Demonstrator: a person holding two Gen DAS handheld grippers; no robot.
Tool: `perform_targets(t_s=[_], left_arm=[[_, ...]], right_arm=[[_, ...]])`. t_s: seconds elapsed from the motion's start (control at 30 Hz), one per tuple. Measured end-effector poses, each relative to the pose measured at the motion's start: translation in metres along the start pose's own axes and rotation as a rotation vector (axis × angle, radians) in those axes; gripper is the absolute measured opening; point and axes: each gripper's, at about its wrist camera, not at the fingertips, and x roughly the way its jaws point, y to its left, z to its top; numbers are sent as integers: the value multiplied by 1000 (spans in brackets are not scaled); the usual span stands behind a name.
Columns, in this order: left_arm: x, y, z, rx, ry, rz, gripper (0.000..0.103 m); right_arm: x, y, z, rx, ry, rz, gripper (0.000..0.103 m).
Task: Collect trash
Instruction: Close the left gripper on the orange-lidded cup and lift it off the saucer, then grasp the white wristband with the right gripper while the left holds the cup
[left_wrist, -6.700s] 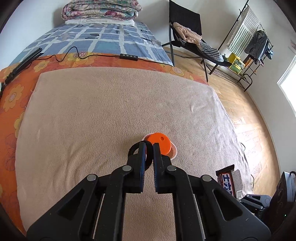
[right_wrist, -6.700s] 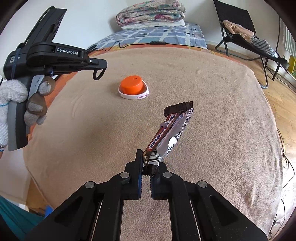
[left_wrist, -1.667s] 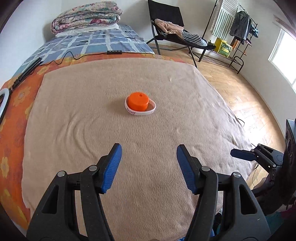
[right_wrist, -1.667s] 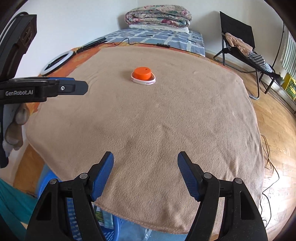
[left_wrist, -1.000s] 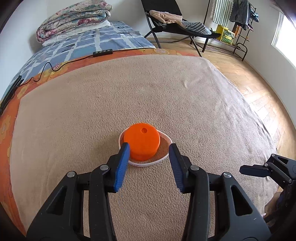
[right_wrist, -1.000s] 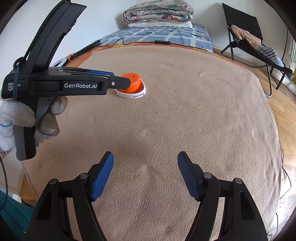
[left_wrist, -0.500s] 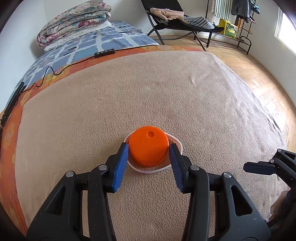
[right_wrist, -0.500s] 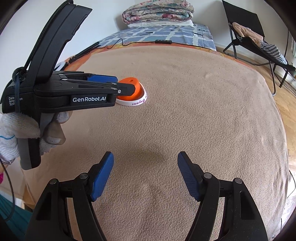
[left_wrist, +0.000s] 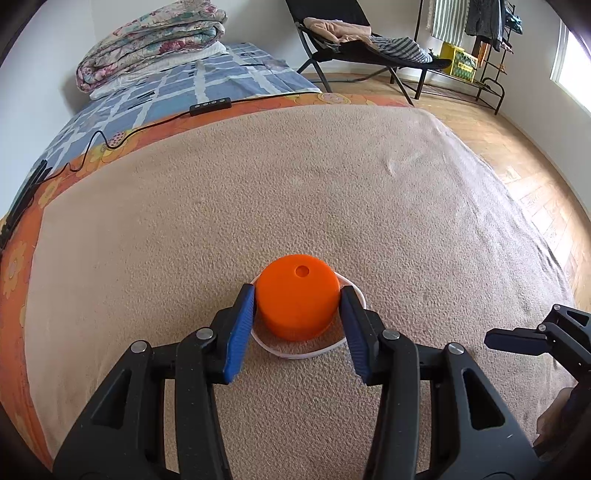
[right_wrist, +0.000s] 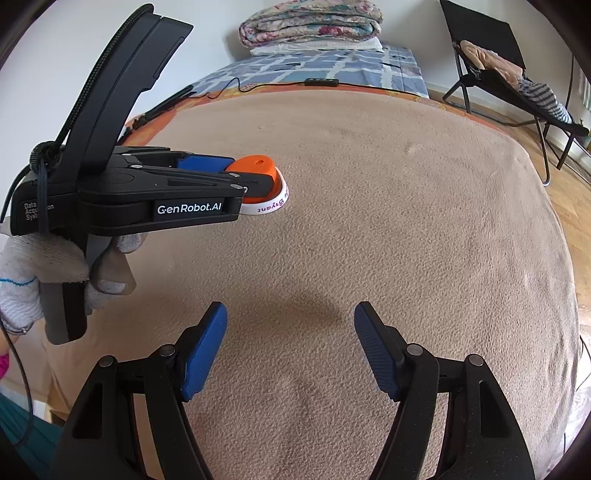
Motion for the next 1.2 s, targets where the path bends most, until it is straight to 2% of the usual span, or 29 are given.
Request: perform_targets(t_s=[0.17, 0.3, 0.5, 0.73, 0.97, 1.1, 1.13, 1.17, 1.2], left_arm=[[-14, 6, 1, -29, -33, -41, 47], [-19, 15, 0, -59, -27, -77, 47], [-33, 35, -4, -82, -47, -44, 47], [-47, 58, -19, -85, -42, -8, 47], [-55, 71, -32, -81, -35, 7, 47], [-60, 73, -37, -77, -40, 11, 47], [-62, 73, -38, -76, -42, 13, 47], [-63, 72, -39, -75, -43, 14, 47], [-65, 72, -40, -74, -44, 16, 47]], right_arm=[[0, -1, 1, 6, -9, -2, 71], [4, -3, 8, 18, -14, 4, 71], [13, 2, 18, 4, -23, 0, 71], [32, 19, 45, -36, -37, 37, 71], [58, 35, 74, -91, -16, 15, 71], [72, 41, 78, -114, 23, -18, 71], [72, 43, 77, -129, 23, -29, 67], [72, 46, 77, -141, 23, -43, 56], [71, 47, 77, -145, 21, -48, 51]])
